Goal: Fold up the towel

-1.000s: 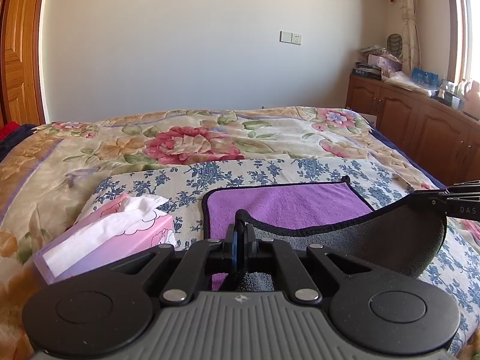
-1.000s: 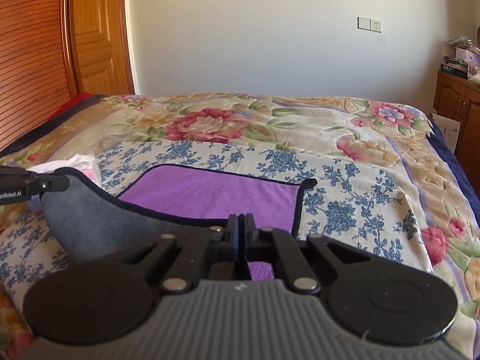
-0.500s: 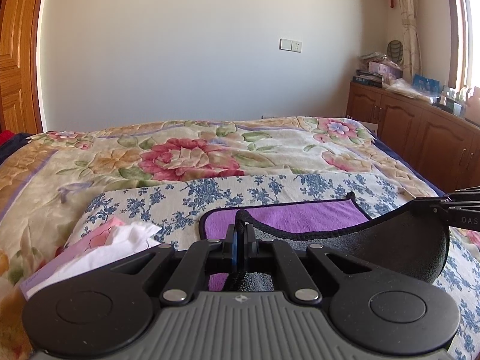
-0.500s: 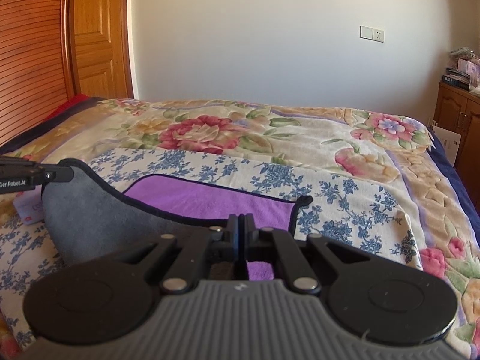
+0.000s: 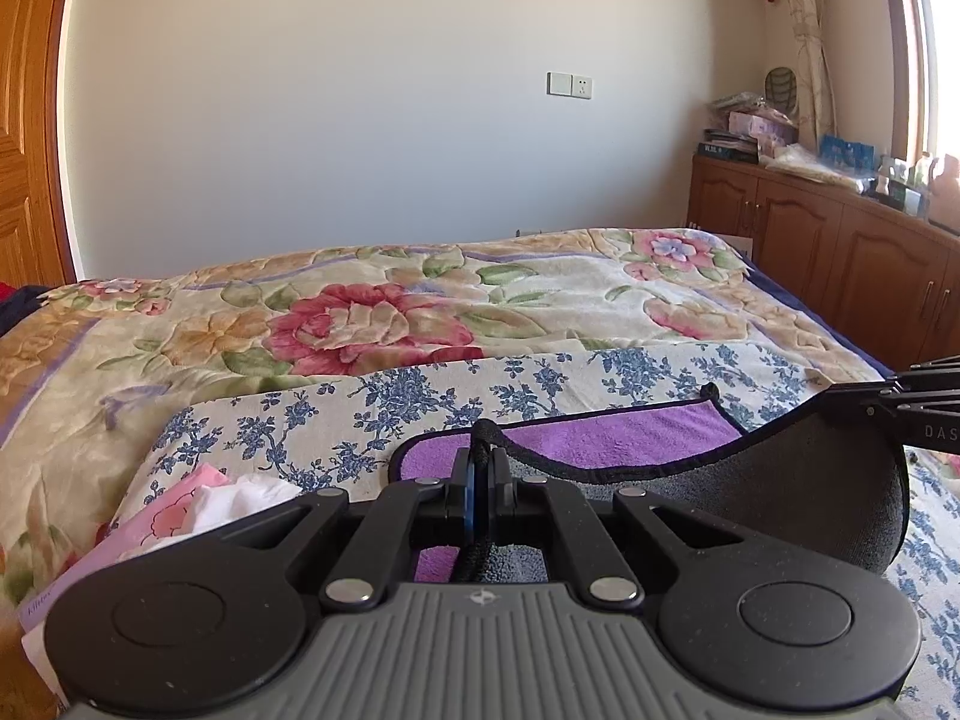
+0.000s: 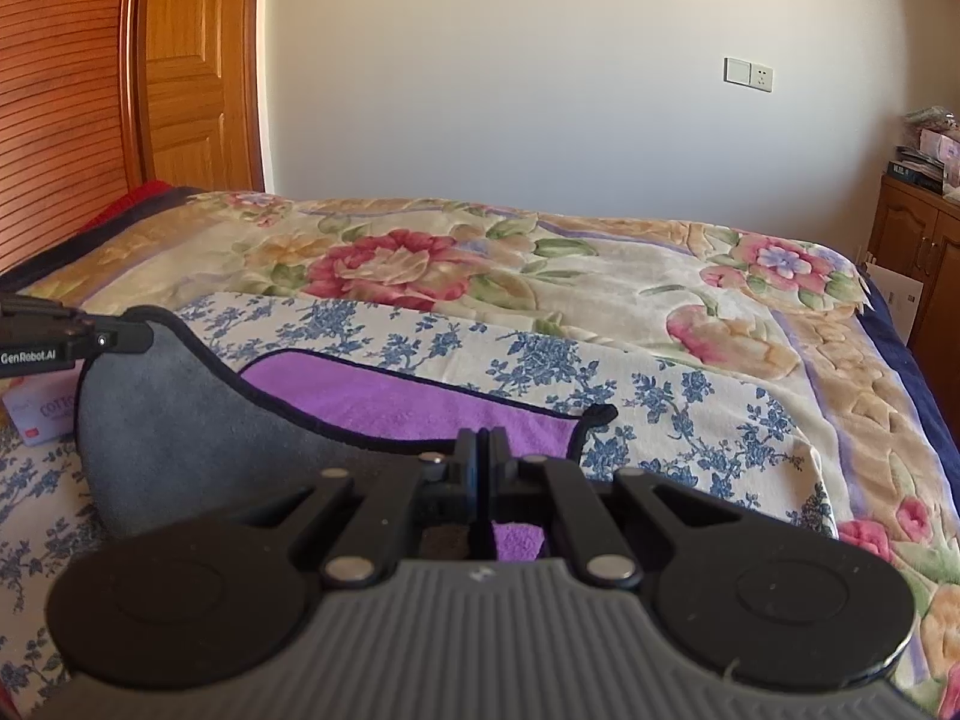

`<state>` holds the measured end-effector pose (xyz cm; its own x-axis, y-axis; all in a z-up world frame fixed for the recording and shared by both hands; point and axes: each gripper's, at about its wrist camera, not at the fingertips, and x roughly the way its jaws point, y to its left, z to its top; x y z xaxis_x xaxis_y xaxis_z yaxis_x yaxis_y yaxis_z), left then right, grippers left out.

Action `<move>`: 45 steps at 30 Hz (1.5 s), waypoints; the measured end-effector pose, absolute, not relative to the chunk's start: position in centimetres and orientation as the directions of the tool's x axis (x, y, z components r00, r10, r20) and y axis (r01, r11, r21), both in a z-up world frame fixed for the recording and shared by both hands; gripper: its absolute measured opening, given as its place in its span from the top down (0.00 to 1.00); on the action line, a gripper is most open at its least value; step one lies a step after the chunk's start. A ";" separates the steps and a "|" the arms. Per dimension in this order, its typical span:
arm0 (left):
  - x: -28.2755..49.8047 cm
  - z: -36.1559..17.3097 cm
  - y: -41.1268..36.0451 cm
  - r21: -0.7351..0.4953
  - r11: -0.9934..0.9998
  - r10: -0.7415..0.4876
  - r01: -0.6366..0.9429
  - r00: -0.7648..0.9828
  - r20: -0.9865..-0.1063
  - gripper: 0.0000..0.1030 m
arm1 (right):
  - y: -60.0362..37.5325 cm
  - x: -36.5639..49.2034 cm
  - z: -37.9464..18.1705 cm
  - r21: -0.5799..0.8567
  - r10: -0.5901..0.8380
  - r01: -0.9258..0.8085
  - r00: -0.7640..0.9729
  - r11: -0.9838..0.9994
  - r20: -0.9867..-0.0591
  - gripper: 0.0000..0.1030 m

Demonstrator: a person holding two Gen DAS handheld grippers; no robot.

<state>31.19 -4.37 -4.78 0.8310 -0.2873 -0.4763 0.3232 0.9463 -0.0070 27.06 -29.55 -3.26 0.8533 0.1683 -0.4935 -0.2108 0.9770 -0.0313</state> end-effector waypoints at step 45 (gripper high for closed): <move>37.4 -4.6 -5.9 0.107 0.953 -0.208 0.282 0.872 -0.443 0.95 | -29.2 34.1 -3.9 -0.139 0.099 -0.181 0.884 0.974 -0.458 0.96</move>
